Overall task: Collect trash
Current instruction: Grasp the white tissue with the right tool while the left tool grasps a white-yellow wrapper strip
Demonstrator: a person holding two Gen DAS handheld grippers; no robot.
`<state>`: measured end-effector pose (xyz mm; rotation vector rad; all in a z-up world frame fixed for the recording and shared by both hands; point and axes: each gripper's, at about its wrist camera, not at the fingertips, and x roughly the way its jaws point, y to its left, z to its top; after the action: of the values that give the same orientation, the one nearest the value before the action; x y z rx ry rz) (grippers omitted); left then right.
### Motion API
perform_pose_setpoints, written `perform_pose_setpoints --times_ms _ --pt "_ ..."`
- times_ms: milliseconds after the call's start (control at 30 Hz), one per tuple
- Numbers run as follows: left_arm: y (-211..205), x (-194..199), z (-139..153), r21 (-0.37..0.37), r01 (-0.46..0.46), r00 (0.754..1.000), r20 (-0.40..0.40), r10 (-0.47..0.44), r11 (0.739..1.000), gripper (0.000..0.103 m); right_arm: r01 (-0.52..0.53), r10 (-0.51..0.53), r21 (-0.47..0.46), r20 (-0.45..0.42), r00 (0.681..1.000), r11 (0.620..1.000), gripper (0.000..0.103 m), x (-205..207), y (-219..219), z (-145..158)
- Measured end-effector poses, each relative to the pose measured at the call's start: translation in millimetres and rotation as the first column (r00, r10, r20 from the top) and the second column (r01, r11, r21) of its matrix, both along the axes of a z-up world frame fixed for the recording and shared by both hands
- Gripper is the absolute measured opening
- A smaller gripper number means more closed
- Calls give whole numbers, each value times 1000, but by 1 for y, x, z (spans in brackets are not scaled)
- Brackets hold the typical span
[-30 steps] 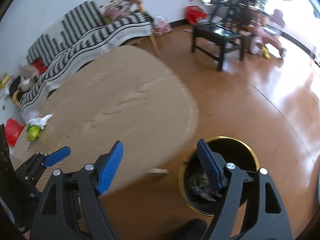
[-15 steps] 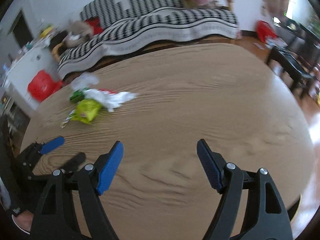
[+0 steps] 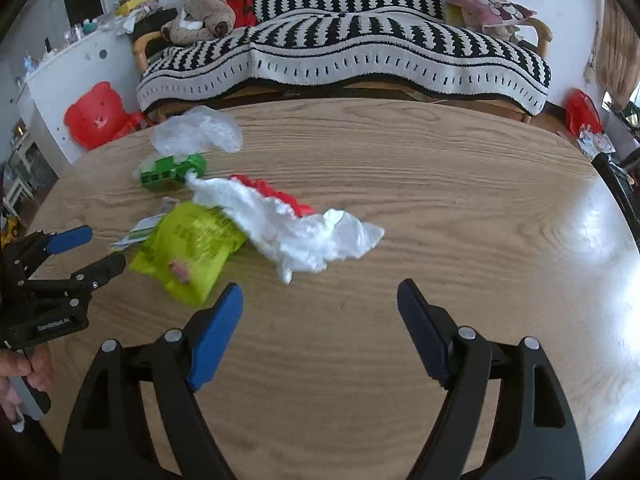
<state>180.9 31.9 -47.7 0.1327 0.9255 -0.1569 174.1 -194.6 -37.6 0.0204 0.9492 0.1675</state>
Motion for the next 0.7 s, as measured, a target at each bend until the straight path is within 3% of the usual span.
perform_pose_setpoints --times_ms 100,300,333,367,400,467,533,600,633,700 --pt "1 14 -9 -18 3 1000 -27 -3 1000 78 -12 12 -17 -7 1000 1000 77 17 4 -9" --pt "-1 27 -14 -6 32 999 -10 -32 999 78 -36 36 -32 4 999 999 77 39 10 -13" --pt "-2 28 -14 -9 34 999 -8 -34 999 77 -46 47 -35 7 999 998 76 41 13 -14" --pt "-2 29 -14 -18 35 999 -8 -35 999 77 -54 54 -38 5 999 998 67 42 15 -14" --pt "-2 29 -15 -27 36 999 -7 -37 999 73 -69 69 -41 0 998 997 60 42 20 -15" --pt "-4 29 -14 -24 46 999 7 -46 999 61 -91 91 -55 -5 996 994 35 41 26 -16" --pt "-9 26 -12 -19 63 998 14 -63 998 36 -102 102 -66 -5 995 993 28 37 30 -16" --pt "-14 22 -11 -4 78 997 13 -78 997 19 -104 104 -55 -2 995 993 23 32 30 -13" --pt "-16 19 -11 2 85 996 9 -85 996 13 -102 102 -41 1 995 994 22 29 29 -10" --pt "-19 15 -9 -5 97 995 6 -97 995 10 -96 97 -11 9 995 995 22 21 25 -4"
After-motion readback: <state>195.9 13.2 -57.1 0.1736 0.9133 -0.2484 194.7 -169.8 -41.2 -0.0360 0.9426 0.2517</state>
